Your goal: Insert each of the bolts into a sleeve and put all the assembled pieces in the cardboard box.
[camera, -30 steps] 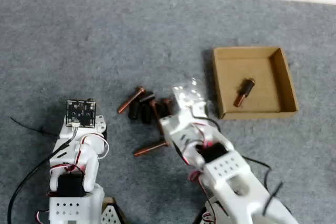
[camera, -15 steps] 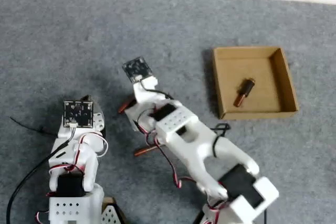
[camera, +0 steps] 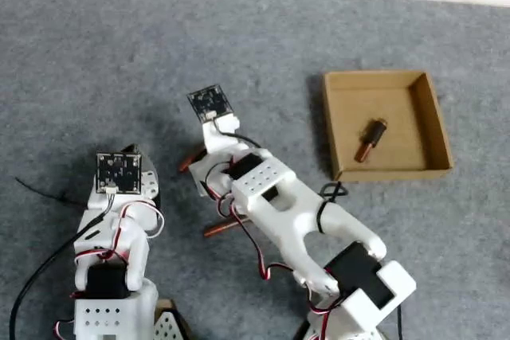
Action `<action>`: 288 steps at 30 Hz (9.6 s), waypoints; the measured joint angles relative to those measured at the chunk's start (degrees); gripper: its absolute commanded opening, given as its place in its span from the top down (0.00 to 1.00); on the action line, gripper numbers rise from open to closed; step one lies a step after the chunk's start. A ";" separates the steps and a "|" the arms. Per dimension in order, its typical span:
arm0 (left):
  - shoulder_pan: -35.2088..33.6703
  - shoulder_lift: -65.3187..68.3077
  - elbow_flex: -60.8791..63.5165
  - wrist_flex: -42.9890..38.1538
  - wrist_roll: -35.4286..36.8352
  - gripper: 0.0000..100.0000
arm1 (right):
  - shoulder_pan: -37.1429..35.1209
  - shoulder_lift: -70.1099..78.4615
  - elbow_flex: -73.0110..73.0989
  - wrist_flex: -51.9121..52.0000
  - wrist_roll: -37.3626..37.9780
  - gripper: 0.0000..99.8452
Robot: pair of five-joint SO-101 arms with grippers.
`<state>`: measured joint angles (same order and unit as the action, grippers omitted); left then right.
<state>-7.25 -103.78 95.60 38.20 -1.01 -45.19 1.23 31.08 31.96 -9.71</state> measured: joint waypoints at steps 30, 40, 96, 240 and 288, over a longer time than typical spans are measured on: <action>0.00 0.00 0.00 0.00 0.00 0.99 | -0.35 6.59 -2.29 5.80 0.00 0.83; 0.00 0.00 0.00 0.00 0.00 0.99 | -0.35 6.77 -2.29 5.71 0.00 0.83; 0.00 0.00 0.00 0.00 0.00 0.99 | 4.75 14.86 -10.64 9.58 -0.09 0.99; 15.91 119.82 -78.68 4.84 -12.40 0.92 | 24.18 -97.05 64.88 -13.98 7.65 1.00; 12.48 124.22 -83.96 18.90 -16.70 0.92 | 24.18 -97.14 64.88 -13.98 10.99 1.00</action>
<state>5.23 20.44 11.65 57.10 -17.71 -21.01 -95.91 95.96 17.98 1.27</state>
